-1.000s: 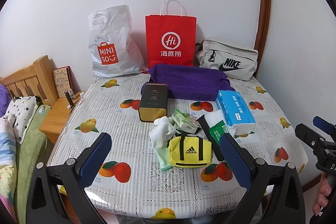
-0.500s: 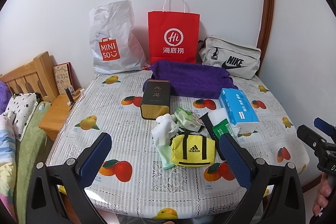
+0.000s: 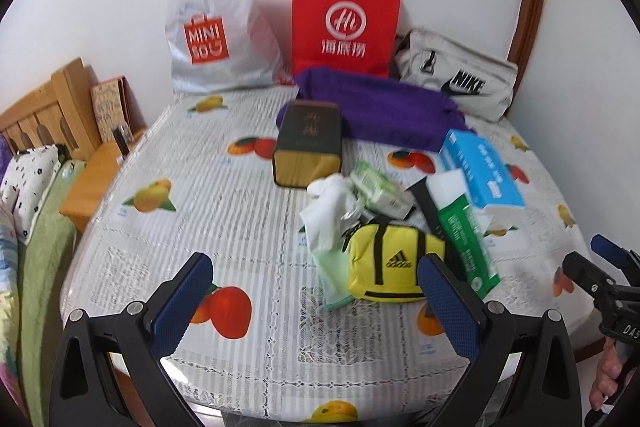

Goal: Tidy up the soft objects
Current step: 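Grasp the green wet-wipe packet with the right tool while the left tool grasps the yellow Adidas pouch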

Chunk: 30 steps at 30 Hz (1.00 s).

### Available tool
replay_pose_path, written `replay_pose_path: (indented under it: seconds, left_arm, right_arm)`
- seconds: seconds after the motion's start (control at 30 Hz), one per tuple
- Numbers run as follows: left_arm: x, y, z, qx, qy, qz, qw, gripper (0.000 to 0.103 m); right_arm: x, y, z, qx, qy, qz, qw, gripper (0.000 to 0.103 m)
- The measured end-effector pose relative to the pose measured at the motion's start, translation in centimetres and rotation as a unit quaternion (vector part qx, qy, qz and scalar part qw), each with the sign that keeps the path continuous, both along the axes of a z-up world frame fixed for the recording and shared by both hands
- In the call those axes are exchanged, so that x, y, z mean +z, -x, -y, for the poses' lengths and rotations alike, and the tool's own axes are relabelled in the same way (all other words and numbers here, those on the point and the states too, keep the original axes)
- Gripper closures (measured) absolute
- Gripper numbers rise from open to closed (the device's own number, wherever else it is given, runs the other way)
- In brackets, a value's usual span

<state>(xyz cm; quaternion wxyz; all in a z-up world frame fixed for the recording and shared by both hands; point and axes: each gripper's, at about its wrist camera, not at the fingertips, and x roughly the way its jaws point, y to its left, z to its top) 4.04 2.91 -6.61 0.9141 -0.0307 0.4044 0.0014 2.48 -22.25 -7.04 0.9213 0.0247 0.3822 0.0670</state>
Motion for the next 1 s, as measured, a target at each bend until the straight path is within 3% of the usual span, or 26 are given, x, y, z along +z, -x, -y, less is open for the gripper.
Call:
replay_pose_path:
  seconds: [0.23, 0.4, 0.63, 0.8, 1.0]
  left_arm:
    - [-2.7, -1.8, 0.0, -0.005, -0.005, -0.022, 0.9997, 0.0]
    - [-4.2, -2.9, -0.1, -0.01, -0.003, -0.037, 0.9993, 0.0]
    - [-5.6, -4.2, 0.2, -0.019, 0.003, -0.051, 0.9985, 0.0]
    - [-6.5, -5.1, 0.2, -0.021, 0.003, -0.063, 0.9978, 0.0]
    - [-6.9, -5.5, 0.2, -0.026, 0.013, -0.063, 0.9976, 0.0]
  right_arm:
    - [-4.1, -2.4, -1.8, 0.039, 0.022, -0.014, 0.999, 0.008]
    - [-6.8, -4.6, -2.8, 0.07, 0.032, -0.033, 0.996, 0.024]
    - [-9.4, -7.4, -3.4, 0.095, 0.025, -0.053, 0.994, 0.025]
    - [-10.6, -8.7, -4.1, 0.117, 0.015, -0.068, 0.991, 0.055]
    - [-9.4, -7.7, -3.3, 0.121, 0.0, -0.053, 0.991, 0.062]
